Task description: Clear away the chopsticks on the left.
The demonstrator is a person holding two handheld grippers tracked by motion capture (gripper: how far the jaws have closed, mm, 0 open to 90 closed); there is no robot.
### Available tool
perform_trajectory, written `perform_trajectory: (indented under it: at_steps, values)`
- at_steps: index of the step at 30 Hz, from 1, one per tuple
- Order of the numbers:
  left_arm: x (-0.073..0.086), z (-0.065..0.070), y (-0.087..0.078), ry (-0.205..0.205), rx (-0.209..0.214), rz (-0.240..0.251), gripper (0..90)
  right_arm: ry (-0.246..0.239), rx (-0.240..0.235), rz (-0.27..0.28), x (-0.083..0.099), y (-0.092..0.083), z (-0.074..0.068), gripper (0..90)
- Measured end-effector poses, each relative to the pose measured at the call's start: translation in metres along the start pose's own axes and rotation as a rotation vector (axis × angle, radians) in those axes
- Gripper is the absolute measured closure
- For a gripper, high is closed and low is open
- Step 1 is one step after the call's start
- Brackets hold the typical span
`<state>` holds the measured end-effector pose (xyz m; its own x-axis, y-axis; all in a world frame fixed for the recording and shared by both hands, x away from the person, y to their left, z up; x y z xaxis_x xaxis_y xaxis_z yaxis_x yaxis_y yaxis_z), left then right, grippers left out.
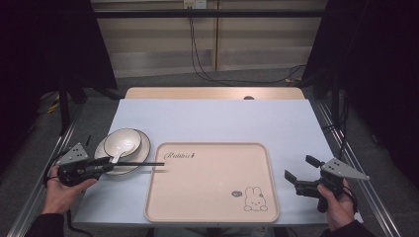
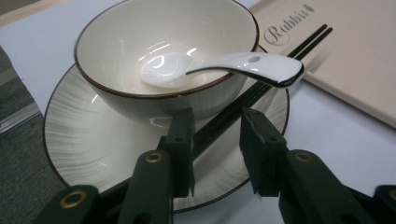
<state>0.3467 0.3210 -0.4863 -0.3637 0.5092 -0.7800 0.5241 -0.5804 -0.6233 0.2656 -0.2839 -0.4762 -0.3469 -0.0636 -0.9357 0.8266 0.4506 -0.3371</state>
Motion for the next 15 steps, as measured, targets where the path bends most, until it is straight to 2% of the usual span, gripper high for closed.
perform_trajectory:
  at_steps: [4,5,7,8,13,14,15]
  values:
    - [0.0033,0.0001,0.0041,0.012,-0.007,-0.023,66.6,-0.001,0.0,0.002,-0.0002,-0.0001,0.0,2.4]
    - [0.0036,-0.0009,0.0046,0.021,-0.004,-0.015,66.5,-0.003,0.002,0.004,-0.0004,-0.0001,-0.0001,2.4]
    - [0.0041,-0.0003,0.005,0.005,-0.002,-0.008,65.9,-0.008,-0.002,0.003,-0.0002,0.0003,-0.0008,2.5]
    - [0.0039,-0.0013,0.0046,0.018,-0.009,-0.014,65.7,-0.013,0.0,0.001,-0.0001,0.0009,-0.0006,2.4]
    - [0.0035,-0.001,0.0049,0.033,-0.012,-0.027,65.7,-0.01,-0.002,0.001,-0.0002,0.0011,-0.001,2.4]
    - [0.0037,-0.0001,0.0048,0.026,-0.005,-0.03,65.2,-0.01,-0.003,0.002,-0.0002,0.0012,-0.0012,2.4]
    - [0.0036,-0.0007,0.0046,0.037,-0.01,-0.03,65.2,-0.01,-0.003,0.002,-0.0002,0.0012,-0.0012,2.4]
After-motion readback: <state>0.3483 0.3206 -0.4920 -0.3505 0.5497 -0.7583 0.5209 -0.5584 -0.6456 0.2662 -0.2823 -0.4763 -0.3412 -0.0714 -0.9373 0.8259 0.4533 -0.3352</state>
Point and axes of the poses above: each handheld gripper's, and its own axes: y roughly forward along the jaws, x roughly out of its underside, z roughly to its right, the point moved 7 cm from there along y, roughly forward along the jaws, and after that the axes turned 1 degree about y, right-handed, at the moved point
